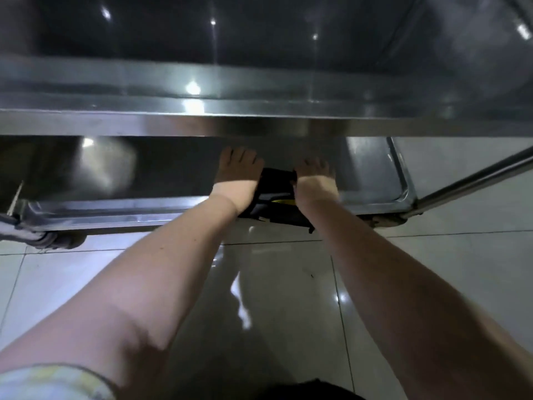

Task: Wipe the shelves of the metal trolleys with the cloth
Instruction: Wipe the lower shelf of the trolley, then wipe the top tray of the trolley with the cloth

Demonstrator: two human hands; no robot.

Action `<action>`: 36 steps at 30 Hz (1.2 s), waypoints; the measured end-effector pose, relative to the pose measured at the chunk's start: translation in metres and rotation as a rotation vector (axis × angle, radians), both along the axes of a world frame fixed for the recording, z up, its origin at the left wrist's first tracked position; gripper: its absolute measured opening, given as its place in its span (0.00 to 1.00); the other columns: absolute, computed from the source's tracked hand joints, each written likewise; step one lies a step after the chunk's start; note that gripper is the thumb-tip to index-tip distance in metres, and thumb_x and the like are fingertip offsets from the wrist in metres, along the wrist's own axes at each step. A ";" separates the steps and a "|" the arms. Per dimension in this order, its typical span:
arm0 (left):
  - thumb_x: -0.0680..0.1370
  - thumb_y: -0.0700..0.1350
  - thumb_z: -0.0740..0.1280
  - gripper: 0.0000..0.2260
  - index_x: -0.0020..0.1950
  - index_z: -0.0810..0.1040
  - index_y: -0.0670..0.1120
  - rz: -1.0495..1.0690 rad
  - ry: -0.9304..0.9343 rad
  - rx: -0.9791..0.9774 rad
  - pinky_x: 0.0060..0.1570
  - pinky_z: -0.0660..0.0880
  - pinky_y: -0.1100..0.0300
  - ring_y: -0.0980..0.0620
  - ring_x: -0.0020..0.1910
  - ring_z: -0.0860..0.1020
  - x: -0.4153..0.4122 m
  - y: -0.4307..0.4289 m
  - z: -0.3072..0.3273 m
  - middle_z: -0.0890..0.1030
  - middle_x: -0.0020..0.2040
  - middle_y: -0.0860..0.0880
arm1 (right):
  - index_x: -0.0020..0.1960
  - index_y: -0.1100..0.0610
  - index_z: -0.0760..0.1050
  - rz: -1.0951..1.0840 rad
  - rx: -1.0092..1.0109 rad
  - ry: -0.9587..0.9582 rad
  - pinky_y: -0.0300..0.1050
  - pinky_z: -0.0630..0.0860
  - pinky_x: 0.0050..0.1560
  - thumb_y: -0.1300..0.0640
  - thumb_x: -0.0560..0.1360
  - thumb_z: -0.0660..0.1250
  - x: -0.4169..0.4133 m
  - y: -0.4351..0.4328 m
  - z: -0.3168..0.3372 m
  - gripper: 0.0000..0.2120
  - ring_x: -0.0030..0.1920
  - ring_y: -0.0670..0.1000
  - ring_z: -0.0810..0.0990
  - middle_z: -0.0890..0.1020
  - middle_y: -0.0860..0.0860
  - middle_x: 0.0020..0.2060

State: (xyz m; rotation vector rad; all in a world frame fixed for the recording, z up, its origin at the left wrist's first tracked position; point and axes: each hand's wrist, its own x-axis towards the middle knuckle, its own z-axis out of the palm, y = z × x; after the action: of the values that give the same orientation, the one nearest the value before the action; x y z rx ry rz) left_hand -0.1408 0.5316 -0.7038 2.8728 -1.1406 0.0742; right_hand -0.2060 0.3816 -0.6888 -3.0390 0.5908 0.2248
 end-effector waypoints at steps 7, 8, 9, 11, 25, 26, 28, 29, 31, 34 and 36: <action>0.67 0.41 0.64 0.05 0.39 0.80 0.44 -0.129 0.077 0.099 0.44 0.65 0.52 0.43 0.34 0.78 -0.061 0.078 0.096 0.78 0.35 0.45 | 0.46 0.64 0.77 0.262 0.149 -0.149 0.51 0.75 0.32 0.66 0.64 0.77 -0.078 0.050 0.086 0.14 0.39 0.63 0.78 0.79 0.60 0.40; 0.68 0.41 0.61 0.09 0.40 0.80 0.44 -0.142 0.067 0.132 0.45 0.64 0.52 0.43 0.35 0.78 -0.067 0.087 0.112 0.78 0.36 0.45 | 0.47 0.63 0.78 0.239 0.196 -0.137 0.51 0.76 0.33 0.66 0.66 0.76 -0.086 0.058 0.103 0.12 0.41 0.63 0.78 0.79 0.60 0.42; 0.68 0.41 0.58 0.11 0.40 0.80 0.44 -0.169 0.118 0.172 0.45 0.65 0.53 0.44 0.35 0.78 -0.073 0.097 0.136 0.78 0.36 0.45 | 0.49 0.63 0.78 0.214 0.236 -0.127 0.53 0.77 0.35 0.65 0.69 0.74 -0.092 0.066 0.122 0.11 0.43 0.63 0.78 0.79 0.60 0.44; 0.69 0.41 0.57 0.12 0.40 0.80 0.45 -0.242 0.127 0.212 0.41 0.69 0.55 0.45 0.34 0.78 -0.086 0.116 0.186 0.78 0.36 0.46 | 0.52 0.62 0.78 0.201 0.312 -0.118 0.54 0.77 0.40 0.65 0.72 0.71 -0.103 0.083 0.164 0.09 0.46 0.64 0.78 0.79 0.60 0.47; 0.71 0.42 0.66 0.07 0.41 0.80 0.40 -0.022 0.034 -0.226 0.35 0.70 0.51 0.40 0.32 0.74 -0.114 0.274 0.710 0.75 0.33 0.44 | 0.42 0.59 0.74 0.826 0.451 -0.363 0.50 0.69 0.41 0.63 0.68 0.65 -0.077 0.184 0.677 0.03 0.41 0.59 0.75 0.76 0.55 0.37; 0.72 0.44 0.65 0.08 0.41 0.79 0.39 -0.003 0.001 -0.233 0.35 0.71 0.49 0.40 0.33 0.75 -0.110 0.282 0.748 0.75 0.33 0.44 | 0.42 0.57 0.71 0.848 0.433 -0.346 0.51 0.67 0.41 0.63 0.69 0.65 -0.066 0.194 0.716 0.04 0.43 0.58 0.73 0.73 0.53 0.37; 0.72 0.47 0.63 0.12 0.42 0.80 0.40 0.034 -0.081 -0.232 0.36 0.71 0.51 0.41 0.34 0.75 -0.105 0.299 0.813 0.75 0.34 0.44 | 0.43 0.54 0.66 0.877 0.414 -0.261 0.51 0.65 0.41 0.62 0.72 0.65 -0.047 0.214 0.786 0.08 0.47 0.55 0.69 0.70 0.49 0.40; 0.72 0.49 0.62 0.13 0.43 0.80 0.41 0.056 -0.119 -0.229 0.36 0.71 0.53 0.42 0.35 0.75 -0.102 0.308 0.839 0.76 0.35 0.45 | 0.43 0.54 0.65 0.895 0.398 -0.240 0.50 0.63 0.40 0.62 0.72 0.65 -0.037 0.223 0.814 0.09 0.47 0.54 0.67 0.69 0.49 0.40; 0.71 0.50 0.62 0.13 0.43 0.80 0.42 0.094 -0.186 -0.205 0.37 0.72 0.53 0.43 0.36 0.76 -0.099 0.325 0.887 0.77 0.36 0.46 | 0.42 0.55 0.65 0.950 0.354 -0.291 0.49 0.63 0.40 0.61 0.72 0.65 -0.020 0.244 0.862 0.09 0.46 0.54 0.67 0.69 0.49 0.39; 0.68 0.50 0.65 0.11 0.40 0.79 0.43 0.177 -0.287 -0.189 0.35 0.72 0.54 0.42 0.34 0.76 -0.093 0.356 0.939 0.77 0.35 0.47 | 0.42 0.55 0.66 0.993 0.285 -0.380 0.51 0.70 0.42 0.61 0.71 0.66 0.000 0.285 0.916 0.08 0.46 0.55 0.69 0.70 0.50 0.40; 0.68 0.48 0.67 0.09 0.39 0.78 0.43 0.225 -0.322 -0.201 0.35 0.71 0.55 0.42 0.34 0.77 -0.086 0.373 0.956 0.77 0.34 0.46 | 0.43 0.55 0.67 0.997 0.215 -0.430 0.50 0.69 0.41 0.60 0.72 0.66 0.010 0.307 0.939 0.07 0.47 0.55 0.71 0.71 0.51 0.42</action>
State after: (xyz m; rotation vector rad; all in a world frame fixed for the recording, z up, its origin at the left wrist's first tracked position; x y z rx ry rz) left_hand -0.2272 0.9044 0.2520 2.8573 -0.7831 0.6410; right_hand -0.1962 0.6888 0.2504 -2.7337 -0.9136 -0.3213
